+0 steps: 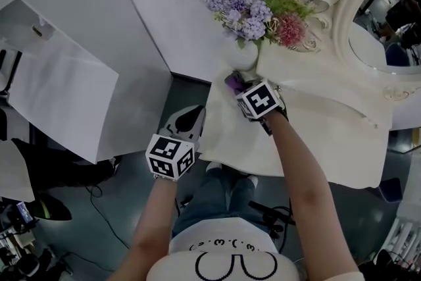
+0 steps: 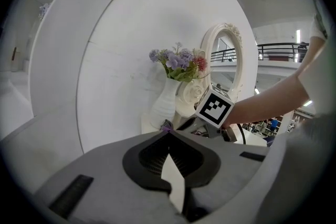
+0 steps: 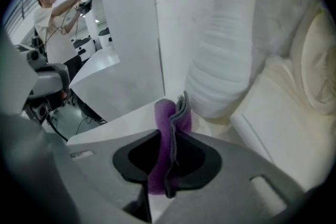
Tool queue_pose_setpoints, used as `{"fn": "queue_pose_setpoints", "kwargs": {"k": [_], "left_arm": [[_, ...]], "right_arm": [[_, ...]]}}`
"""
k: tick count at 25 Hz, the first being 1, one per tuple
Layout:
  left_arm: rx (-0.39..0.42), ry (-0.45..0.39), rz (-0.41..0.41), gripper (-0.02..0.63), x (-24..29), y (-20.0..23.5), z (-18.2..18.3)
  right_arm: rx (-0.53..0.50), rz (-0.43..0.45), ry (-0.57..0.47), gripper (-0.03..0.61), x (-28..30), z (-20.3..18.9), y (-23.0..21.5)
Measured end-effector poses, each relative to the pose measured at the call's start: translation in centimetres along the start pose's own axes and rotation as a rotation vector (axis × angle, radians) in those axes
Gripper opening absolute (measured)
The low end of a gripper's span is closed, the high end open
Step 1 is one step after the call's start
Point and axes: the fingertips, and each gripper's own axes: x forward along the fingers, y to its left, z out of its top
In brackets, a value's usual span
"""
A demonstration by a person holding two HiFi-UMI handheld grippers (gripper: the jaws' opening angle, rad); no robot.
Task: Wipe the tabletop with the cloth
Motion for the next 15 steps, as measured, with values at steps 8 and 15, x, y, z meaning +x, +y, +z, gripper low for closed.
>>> {"fn": "queue_pose_setpoints", "kwargs": {"k": [8,15], "left_arm": [[-0.016,-0.004,0.018,-0.002,-0.2,0.0,-0.2],[-0.036,-0.014,0.062,-0.002,-1.8,0.6,-0.7]], "right_arm": [[-0.186,0.337,0.010,0.069,-1.0,-1.8,9.4],[-0.243,0.574,0.104,0.069,-3.9,-6.5,18.8]]}}
